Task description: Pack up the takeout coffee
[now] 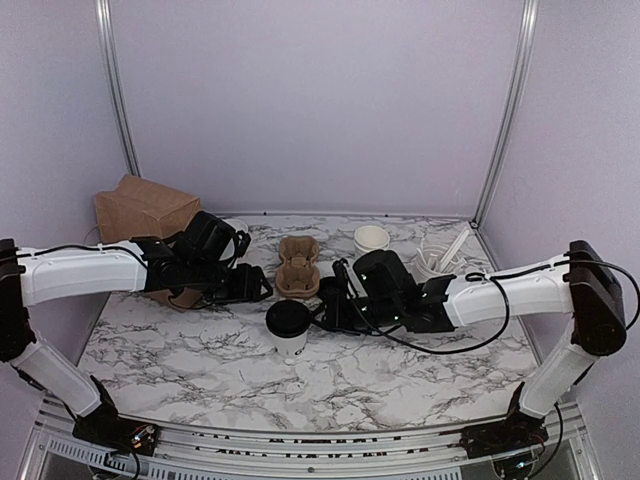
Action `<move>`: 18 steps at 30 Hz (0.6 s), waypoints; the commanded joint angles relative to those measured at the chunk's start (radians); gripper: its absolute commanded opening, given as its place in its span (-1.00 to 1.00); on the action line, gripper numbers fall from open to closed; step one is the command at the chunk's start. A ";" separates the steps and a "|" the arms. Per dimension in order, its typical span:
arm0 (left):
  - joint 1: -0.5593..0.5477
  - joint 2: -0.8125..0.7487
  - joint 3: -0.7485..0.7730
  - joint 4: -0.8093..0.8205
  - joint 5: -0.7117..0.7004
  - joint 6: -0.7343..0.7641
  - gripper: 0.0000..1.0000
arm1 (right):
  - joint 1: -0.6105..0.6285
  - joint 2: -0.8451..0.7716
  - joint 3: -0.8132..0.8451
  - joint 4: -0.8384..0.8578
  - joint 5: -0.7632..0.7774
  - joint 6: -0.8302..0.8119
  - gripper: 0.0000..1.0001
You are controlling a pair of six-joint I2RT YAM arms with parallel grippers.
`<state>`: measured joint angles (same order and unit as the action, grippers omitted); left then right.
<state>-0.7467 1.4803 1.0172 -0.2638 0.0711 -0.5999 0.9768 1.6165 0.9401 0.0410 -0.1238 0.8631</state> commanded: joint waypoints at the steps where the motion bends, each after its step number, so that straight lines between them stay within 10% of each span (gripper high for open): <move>1: 0.002 0.028 -0.005 -0.010 0.035 0.015 0.33 | 0.010 0.015 0.053 -0.017 0.018 -0.018 -0.33; 18: -0.025 -0.011 -0.081 0.012 0.037 -0.014 0.25 | 0.011 0.074 0.124 -0.038 0.000 -0.051 -0.36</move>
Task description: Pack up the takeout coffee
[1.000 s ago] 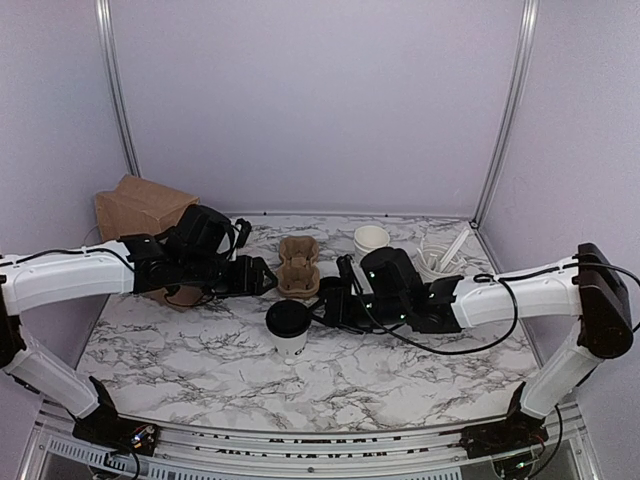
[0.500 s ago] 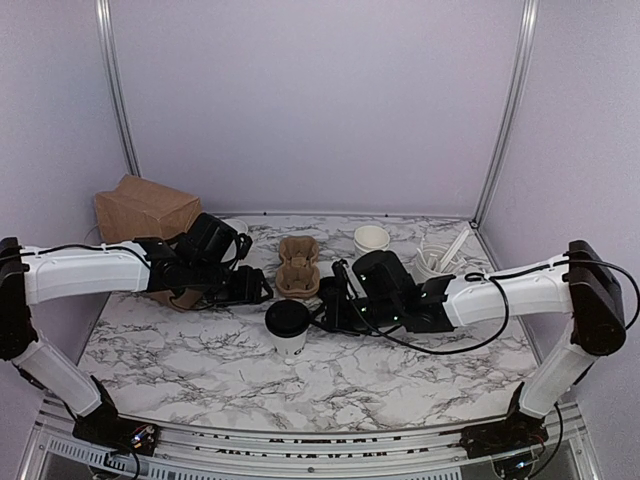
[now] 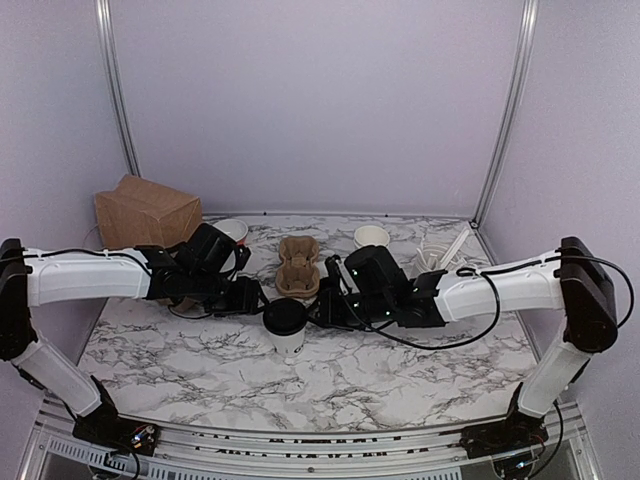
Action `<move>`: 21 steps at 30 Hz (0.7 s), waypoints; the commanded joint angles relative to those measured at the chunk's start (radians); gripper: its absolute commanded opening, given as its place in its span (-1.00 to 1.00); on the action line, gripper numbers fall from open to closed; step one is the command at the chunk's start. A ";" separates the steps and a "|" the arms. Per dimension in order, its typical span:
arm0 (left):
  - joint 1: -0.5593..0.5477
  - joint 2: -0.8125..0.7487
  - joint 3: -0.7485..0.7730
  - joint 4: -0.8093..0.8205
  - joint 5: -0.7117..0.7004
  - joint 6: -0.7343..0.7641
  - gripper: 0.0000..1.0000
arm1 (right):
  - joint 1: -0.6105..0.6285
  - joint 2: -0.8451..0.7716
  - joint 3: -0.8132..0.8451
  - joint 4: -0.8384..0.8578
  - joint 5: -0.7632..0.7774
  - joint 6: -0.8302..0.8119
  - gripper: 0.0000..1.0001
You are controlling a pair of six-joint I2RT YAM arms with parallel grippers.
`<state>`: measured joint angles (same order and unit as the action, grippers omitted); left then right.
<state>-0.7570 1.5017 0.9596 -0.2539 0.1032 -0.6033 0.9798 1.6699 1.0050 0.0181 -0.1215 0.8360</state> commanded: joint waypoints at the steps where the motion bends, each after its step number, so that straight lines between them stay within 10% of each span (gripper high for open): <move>1: -0.018 -0.038 -0.030 0.004 0.002 -0.014 0.25 | 0.008 0.025 0.065 -0.018 -0.004 -0.027 -0.36; 21: -0.074 -0.135 -0.085 -0.006 -0.031 -0.073 0.25 | -0.029 0.073 0.148 -0.064 -0.020 -0.099 -0.22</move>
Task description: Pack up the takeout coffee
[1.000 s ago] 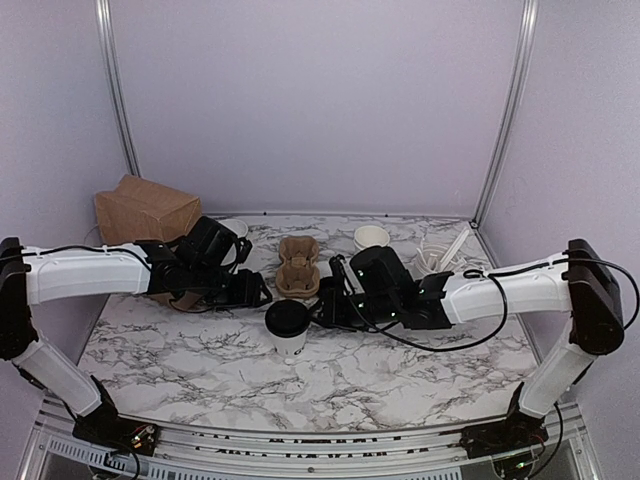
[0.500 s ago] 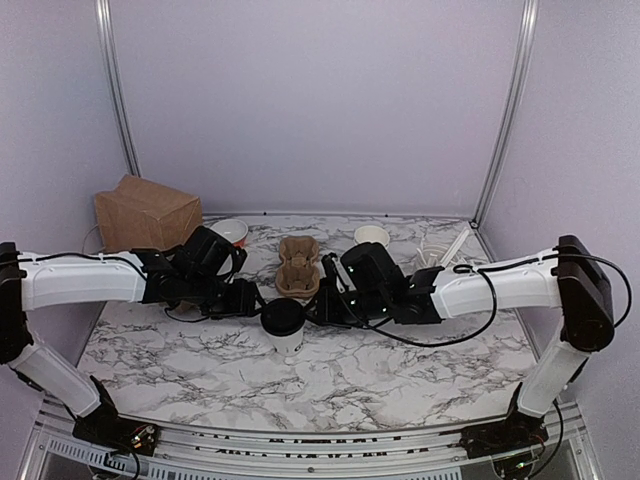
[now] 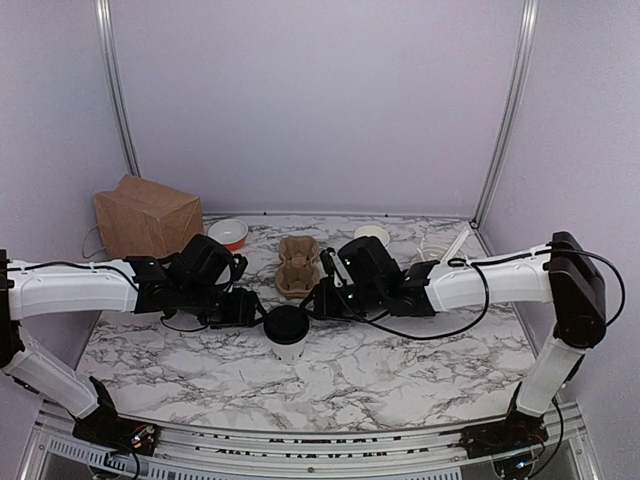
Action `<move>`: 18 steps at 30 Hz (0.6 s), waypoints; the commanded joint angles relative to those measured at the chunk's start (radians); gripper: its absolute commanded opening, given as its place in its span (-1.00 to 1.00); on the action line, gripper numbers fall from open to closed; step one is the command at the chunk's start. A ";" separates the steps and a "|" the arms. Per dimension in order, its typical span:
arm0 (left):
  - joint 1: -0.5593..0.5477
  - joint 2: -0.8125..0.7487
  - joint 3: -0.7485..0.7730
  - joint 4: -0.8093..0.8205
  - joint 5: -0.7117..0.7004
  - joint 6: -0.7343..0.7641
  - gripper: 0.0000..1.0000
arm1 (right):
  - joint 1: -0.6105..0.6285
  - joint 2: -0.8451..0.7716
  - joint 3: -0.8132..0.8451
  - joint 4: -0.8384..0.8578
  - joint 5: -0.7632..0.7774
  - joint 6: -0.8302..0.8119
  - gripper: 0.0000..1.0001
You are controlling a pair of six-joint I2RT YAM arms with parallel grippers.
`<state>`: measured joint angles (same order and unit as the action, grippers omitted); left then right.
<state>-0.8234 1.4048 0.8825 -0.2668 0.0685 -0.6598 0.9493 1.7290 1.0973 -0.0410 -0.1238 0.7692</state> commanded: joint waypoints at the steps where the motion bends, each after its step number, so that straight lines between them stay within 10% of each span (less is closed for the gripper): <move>1: -0.008 -0.041 -0.008 0.005 0.001 -0.019 0.25 | 0.001 0.015 0.065 -0.012 -0.019 -0.037 -0.21; 18: -0.003 -0.017 0.032 -0.015 -0.014 0.003 0.25 | -0.003 -0.123 -0.041 -0.031 -0.048 -0.021 -0.14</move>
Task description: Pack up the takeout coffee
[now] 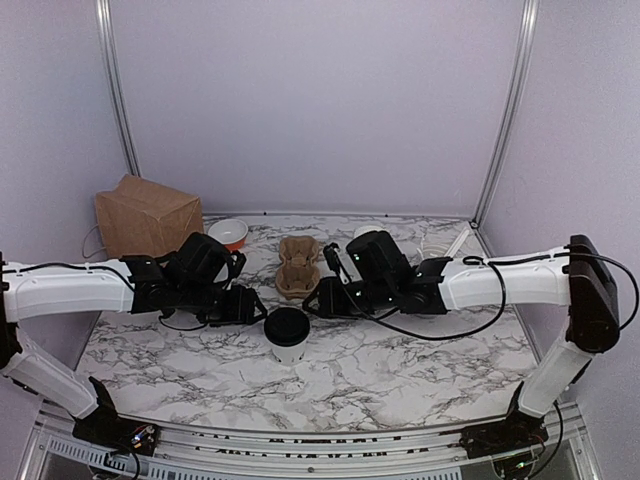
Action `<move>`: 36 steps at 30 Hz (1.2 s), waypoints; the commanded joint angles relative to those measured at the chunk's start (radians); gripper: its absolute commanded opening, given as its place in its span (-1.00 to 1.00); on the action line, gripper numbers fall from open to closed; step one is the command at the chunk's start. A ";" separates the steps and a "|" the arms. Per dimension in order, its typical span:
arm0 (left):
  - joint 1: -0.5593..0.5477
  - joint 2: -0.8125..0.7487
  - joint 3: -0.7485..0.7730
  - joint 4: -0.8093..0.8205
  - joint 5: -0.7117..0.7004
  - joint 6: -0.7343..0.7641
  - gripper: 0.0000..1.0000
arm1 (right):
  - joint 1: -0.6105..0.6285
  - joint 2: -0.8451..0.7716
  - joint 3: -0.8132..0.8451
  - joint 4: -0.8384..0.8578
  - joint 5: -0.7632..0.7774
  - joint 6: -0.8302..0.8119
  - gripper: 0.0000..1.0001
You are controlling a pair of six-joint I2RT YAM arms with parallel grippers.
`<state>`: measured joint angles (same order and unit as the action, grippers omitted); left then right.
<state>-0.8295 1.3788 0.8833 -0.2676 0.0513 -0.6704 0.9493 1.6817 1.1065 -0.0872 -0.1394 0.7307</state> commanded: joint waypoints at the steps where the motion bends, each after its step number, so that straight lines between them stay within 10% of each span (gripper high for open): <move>1: 0.003 0.015 0.035 -0.014 0.008 0.014 0.25 | -0.003 -0.087 -0.068 0.027 -0.043 0.028 -0.14; 36: 0.000 0.028 -0.018 0.013 0.045 -0.008 0.25 | 0.017 -0.049 -0.220 0.213 -0.145 0.156 -0.13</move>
<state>-0.8288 1.4040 0.8841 -0.2665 0.0887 -0.6712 0.9611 1.6165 0.8989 0.1230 -0.2874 0.8761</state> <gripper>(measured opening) 0.624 0.438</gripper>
